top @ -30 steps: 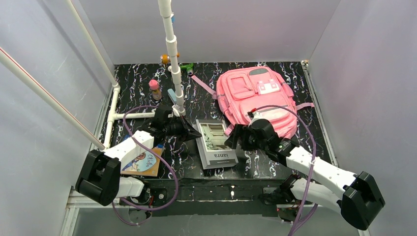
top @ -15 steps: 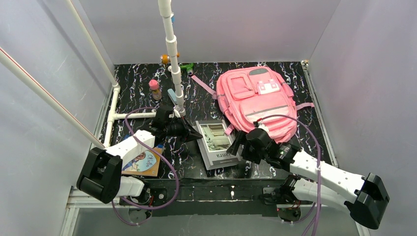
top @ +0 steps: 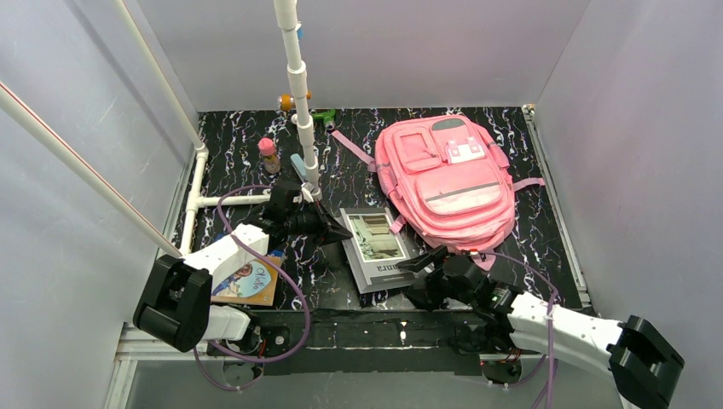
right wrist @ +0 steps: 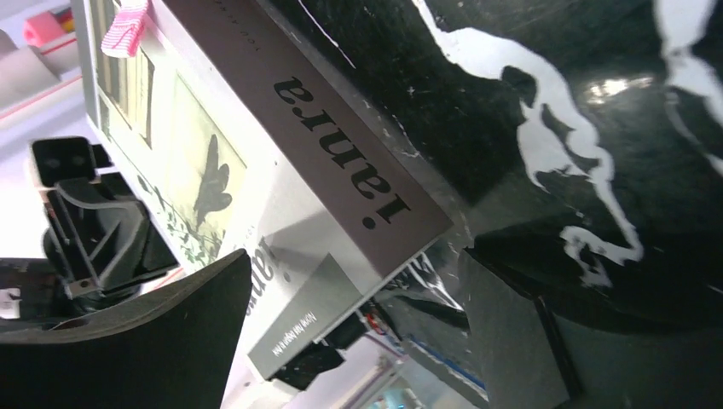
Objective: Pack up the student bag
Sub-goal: Pick up the book from the center of the board.
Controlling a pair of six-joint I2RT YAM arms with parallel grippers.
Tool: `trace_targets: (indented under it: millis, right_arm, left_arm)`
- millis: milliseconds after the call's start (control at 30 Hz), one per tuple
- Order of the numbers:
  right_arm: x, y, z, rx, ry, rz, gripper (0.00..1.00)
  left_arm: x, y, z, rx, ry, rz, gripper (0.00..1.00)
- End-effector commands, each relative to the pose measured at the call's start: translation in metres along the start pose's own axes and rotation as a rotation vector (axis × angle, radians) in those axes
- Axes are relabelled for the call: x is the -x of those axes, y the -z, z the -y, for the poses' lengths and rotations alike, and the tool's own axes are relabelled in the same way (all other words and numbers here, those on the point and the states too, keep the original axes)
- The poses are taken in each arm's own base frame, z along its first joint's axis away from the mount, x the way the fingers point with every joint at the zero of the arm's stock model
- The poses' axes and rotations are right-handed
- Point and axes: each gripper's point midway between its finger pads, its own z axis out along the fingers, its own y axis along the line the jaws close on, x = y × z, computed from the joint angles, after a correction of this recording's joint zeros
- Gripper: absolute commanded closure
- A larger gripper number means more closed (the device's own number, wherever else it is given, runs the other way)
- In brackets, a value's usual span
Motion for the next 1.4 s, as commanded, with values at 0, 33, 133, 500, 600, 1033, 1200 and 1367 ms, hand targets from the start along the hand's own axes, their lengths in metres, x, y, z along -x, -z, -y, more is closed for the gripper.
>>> trace_targets:
  millis: [0,33,133,500,600,1033,1200,1367]
  right_arm:
    - [-0.011,-0.007,-0.023,0.116,-0.094,-0.054,0.02]
    - [-0.014,-0.007,-0.029,0.136,-0.103,-0.064,0.02]
    - [-0.015,-0.009,-0.034,0.158,-0.123,-0.054,0.02]
    - [0.01,-0.002,-0.064,0.368,-0.215,0.094,0.02]
    - [0.016,-0.002,-0.062,0.402,-0.221,0.11,0.05]
    - [0.016,-0.011,-0.065,0.413,-0.184,0.133,0.51]
    - [0.0,-0.007,-0.087,0.469,-0.06,0.1,0.66]
    - [-0.025,0.003,-0.115,0.519,0.202,0.066,0.76]
  left_arm:
    - [-0.002,0.006,0.016,-0.043,-0.003,-0.019,1.0]
    - [-0.003,0.006,0.016,-0.044,0.0,-0.022,1.0]
    - [-0.003,0.005,0.015,-0.041,0.006,-0.026,1.0]
    - [-0.013,0.004,0.012,-0.031,0.024,-0.036,1.0]
    - [-0.017,0.003,0.009,-0.024,0.028,-0.046,1.0]
    - [-0.028,0.006,-0.006,-0.003,0.041,-0.04,1.0]
    - [-0.033,0.021,-0.005,-0.01,-0.031,-0.009,0.88]
    - [-0.021,0.07,0.034,-0.059,-0.378,0.178,0.56]
